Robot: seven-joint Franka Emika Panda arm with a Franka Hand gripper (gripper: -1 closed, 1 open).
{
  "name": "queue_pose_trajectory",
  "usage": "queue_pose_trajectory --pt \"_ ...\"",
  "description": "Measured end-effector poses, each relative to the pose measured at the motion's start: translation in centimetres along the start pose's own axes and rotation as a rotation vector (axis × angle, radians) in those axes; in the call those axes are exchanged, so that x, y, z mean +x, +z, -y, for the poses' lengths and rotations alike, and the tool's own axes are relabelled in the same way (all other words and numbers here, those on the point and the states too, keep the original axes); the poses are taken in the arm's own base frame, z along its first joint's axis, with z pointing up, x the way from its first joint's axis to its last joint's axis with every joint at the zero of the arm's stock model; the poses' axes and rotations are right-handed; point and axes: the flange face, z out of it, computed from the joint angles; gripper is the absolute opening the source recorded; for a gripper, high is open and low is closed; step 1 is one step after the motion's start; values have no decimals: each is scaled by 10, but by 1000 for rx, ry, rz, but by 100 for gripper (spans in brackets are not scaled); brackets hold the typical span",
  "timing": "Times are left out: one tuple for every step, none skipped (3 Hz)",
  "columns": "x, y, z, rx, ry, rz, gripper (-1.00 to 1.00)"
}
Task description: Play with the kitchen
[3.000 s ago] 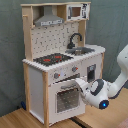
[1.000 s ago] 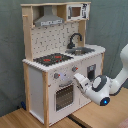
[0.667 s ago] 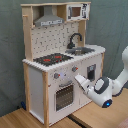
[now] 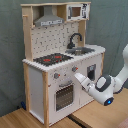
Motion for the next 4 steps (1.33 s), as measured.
queue_pose_trajectory --pt "-8 1 -5 -8 -72 -38 100" --pt "-1 4 -15 -39 -121 -102 100" --pt "26 3 -31 -61 -93 -191 100" --pt "54 -1 -38 -65 -64 -240 100"
